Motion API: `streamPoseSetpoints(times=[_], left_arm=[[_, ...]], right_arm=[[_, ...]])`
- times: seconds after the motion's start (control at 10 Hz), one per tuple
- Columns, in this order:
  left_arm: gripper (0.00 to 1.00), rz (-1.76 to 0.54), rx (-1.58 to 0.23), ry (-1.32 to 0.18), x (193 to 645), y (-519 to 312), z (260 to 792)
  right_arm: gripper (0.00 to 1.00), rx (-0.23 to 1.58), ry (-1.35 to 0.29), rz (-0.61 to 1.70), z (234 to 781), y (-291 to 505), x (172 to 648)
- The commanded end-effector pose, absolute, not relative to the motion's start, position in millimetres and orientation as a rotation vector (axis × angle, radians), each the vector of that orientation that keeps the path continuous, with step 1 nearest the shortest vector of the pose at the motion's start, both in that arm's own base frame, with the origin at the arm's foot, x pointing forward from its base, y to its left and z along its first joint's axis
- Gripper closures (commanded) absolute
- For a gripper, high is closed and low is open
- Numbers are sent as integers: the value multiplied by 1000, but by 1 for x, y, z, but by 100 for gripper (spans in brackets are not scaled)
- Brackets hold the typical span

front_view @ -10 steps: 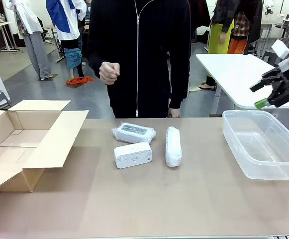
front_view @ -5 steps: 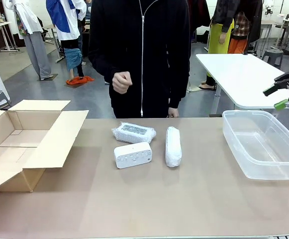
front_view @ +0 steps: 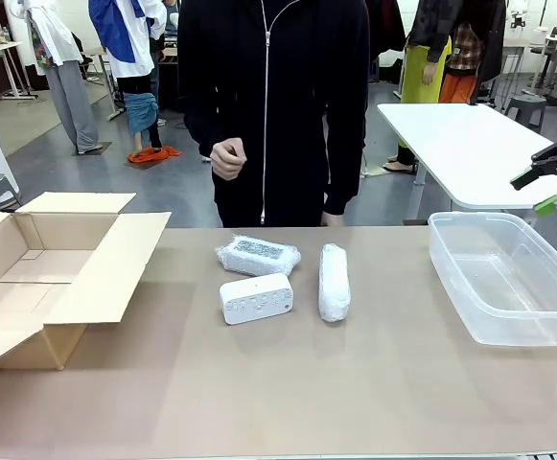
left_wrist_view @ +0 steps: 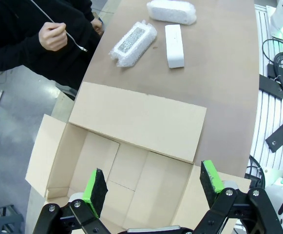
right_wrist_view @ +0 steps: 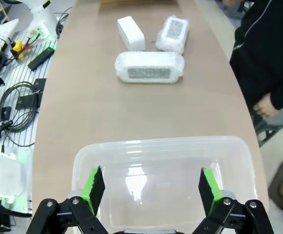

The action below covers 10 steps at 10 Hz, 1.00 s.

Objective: Separate and place wrapped and unwrapped clocks.
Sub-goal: Pick up the Digital clock indicated by the person.

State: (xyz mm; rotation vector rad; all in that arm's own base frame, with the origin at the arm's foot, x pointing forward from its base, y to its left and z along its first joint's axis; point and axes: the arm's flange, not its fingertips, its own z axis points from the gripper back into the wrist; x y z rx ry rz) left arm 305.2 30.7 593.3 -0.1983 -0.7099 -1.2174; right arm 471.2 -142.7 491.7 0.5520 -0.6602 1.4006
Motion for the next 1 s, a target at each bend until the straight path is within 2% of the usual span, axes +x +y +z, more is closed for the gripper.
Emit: streamPoseSetpoints(times=[0.0, 0.9], left_arm=[[0, -1235, -211, -715, 306, 33, 592], [0, -1235, -211, -715, 306, 33, 592]], right_arm=[[0, 559, -680, 1395, 493, -141, 471], [0, 559, -680, 1395, 493, -141, 471]])
